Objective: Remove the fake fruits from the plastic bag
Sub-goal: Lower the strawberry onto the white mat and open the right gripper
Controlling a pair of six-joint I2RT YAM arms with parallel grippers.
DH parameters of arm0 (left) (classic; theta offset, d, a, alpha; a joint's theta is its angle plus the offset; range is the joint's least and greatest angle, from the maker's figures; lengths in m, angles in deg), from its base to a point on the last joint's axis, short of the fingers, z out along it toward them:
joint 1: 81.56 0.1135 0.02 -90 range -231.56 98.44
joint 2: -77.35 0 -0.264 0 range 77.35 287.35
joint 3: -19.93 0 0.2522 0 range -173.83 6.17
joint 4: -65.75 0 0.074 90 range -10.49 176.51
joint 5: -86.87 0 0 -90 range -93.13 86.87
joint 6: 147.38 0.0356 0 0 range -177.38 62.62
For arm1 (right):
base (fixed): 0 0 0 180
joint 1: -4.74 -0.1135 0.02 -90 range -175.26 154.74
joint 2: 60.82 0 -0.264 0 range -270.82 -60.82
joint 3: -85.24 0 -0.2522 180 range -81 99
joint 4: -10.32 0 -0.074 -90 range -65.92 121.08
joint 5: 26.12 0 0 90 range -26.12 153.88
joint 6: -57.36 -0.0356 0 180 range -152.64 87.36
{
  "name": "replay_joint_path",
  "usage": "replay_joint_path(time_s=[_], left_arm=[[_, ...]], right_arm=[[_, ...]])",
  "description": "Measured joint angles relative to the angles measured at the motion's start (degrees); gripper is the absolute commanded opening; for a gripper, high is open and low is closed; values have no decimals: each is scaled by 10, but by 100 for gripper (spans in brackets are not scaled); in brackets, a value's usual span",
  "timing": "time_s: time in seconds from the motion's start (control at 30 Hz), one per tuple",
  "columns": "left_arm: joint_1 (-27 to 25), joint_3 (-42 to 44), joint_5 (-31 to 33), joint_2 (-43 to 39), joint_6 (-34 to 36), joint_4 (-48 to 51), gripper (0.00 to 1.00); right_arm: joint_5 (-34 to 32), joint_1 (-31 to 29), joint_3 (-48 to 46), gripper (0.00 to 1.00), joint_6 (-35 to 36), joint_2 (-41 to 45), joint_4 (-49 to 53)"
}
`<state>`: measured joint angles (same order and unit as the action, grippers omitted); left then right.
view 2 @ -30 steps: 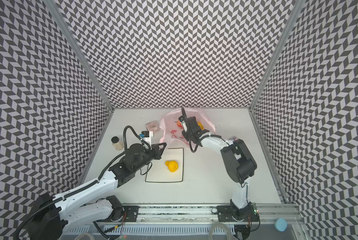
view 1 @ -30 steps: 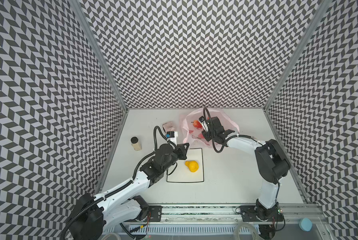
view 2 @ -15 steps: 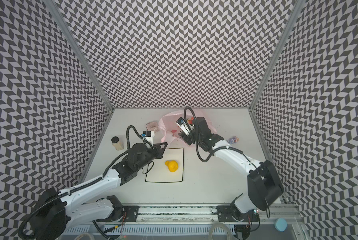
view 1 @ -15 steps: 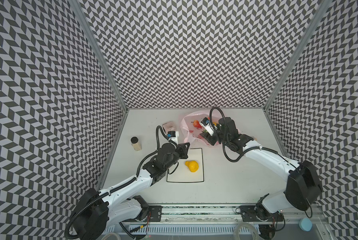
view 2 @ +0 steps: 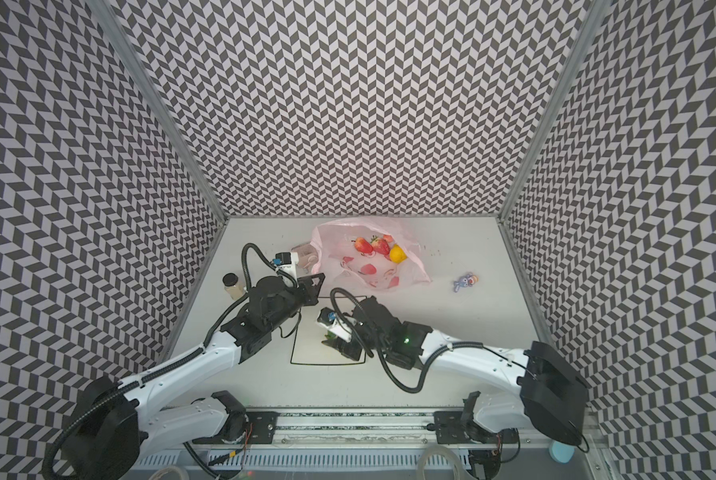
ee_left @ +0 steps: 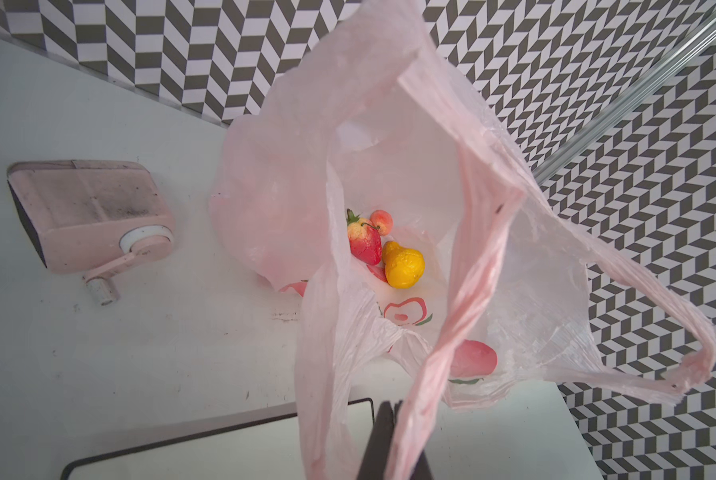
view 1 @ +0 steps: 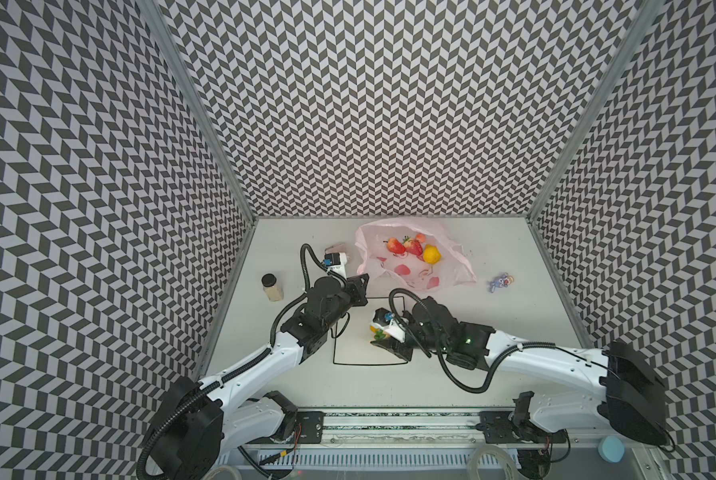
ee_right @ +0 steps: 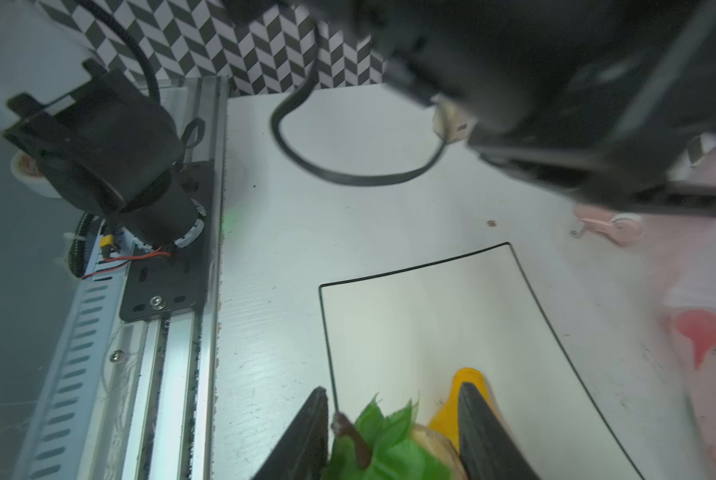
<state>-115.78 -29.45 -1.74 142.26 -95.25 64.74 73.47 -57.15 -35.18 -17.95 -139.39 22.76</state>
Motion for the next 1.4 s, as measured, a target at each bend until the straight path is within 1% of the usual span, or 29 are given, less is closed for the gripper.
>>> replay_joint_path(time_s=[0.1, 0.2, 0.57, 0.67, 0.77, 0.87, 1.0, 1.23, 1.33, 1.4], left_arm=[[8, -5, -9, 0, 7, 0, 0], [10, -6, -13, 0, 10, 0, 0], [14, -6, -12, -10, 10, 13, 0], [14, -6, -13, -14, 10, 16, 0], [14, -6, -13, -16, 11, 20, 0], [14, -6, -13, -16, 12, 25, 0], [14, -6, -13, -16, 12, 30, 0], [14, -7, -13, -17, 19, 34, 0], [14, -6, -13, -18, 23, 36, 0], [16, -6, -13, -21, 25, 37, 0]], right_arm=[[-23, -28, 2, 31, -3, -49, -14], [-49, -40, 4, 31, -8, -96, -34], [-128, -45, 81, 31, -10, -237, -109], [-144, -46, 97, 34, -6, -269, -122], [-154, -47, 102, 44, -3, -290, -124], [-158, -47, 103, 57, 0, -299, -126], [-158, -47, 104, 67, 3, -299, -129], [-147, -47, 92, 76, 8, -292, -143], [-138, -50, 65, 76, 11, -260, -146], [-131, -55, 38, 76, 16, -224, -154]])
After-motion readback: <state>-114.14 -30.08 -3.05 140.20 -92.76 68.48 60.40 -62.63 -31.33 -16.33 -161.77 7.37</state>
